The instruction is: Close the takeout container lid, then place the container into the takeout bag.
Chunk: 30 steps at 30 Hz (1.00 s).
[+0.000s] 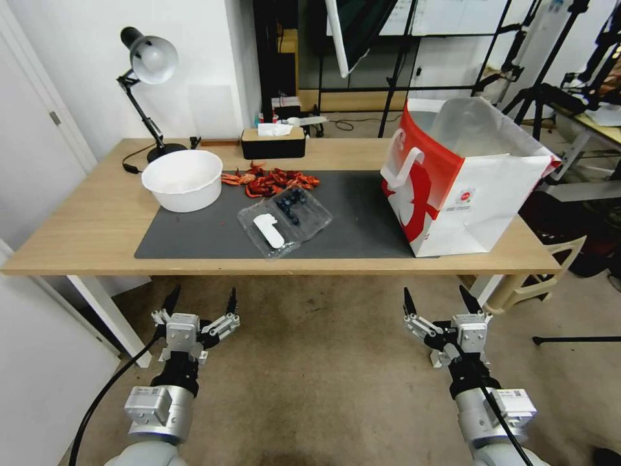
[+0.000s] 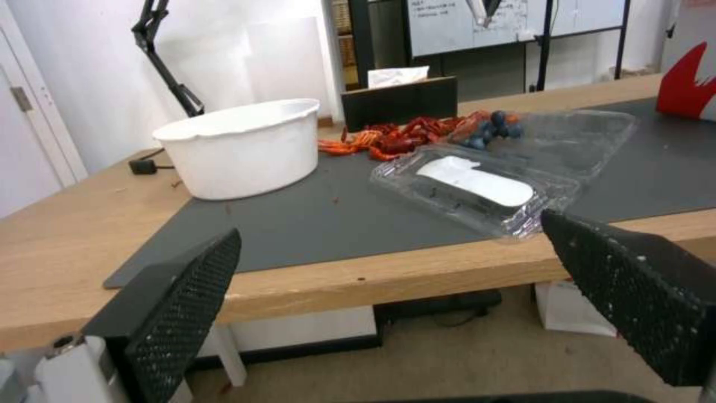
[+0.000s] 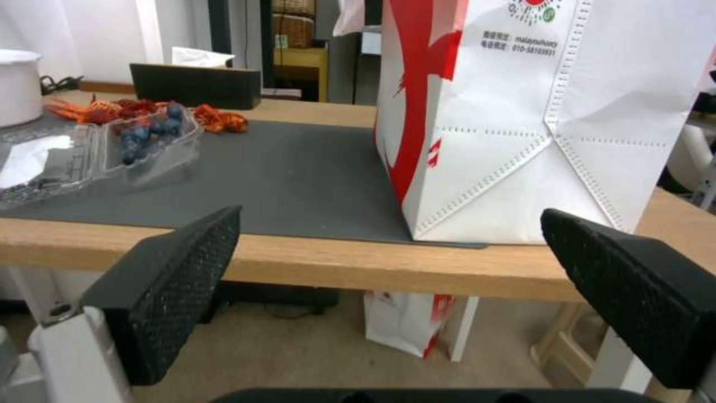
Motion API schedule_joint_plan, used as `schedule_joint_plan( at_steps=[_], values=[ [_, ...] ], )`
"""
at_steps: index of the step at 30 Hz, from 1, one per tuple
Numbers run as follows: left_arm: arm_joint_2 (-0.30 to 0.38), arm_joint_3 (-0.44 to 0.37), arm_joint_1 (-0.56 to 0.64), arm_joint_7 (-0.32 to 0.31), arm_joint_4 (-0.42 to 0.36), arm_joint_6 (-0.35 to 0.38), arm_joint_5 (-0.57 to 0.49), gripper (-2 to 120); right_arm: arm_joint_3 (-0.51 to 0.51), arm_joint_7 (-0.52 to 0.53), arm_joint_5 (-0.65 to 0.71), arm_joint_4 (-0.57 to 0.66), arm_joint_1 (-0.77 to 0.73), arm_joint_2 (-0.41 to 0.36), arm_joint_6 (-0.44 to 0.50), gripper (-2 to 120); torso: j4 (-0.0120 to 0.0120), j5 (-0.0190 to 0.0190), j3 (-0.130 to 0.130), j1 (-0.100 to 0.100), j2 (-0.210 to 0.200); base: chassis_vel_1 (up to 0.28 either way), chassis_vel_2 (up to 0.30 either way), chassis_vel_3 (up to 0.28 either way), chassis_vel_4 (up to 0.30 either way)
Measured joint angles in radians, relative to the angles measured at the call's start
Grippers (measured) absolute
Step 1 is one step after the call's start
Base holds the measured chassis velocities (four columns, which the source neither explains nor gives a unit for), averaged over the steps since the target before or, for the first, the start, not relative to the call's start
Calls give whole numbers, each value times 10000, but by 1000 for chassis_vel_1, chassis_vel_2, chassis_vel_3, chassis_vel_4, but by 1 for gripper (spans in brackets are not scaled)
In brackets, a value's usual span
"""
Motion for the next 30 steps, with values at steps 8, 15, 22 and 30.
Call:
schedule_joint_plan(
  at_steps=[8, 15, 22, 30],
  values=[
    [-1, 0, 0, 0, 0, 0, 0, 100, 0, 0, 0, 0, 0, 0, 0, 100, 0, 0, 0, 1, 0, 0, 0, 0, 0],
    [-1, 0, 0, 0, -1, 0, 0, 100, 0, 0, 0, 0, 0, 0, 0, 100, 0, 0, 0, 0, 0, 0, 0, 0, 0],
    [0, 0, 0, 0, 0, 0, 0, 100, 0, 0, 0, 0, 0, 0, 0, 100, 0, 0, 0, 1, 0, 0, 0, 0, 0],
    [94, 504, -349, -646, 171, 42, -371, 100, -286, -512, -539, 0, -16, 375, -746, 100, 1, 0, 0, 0, 0, 0, 0, 0, 0]
  ],
)
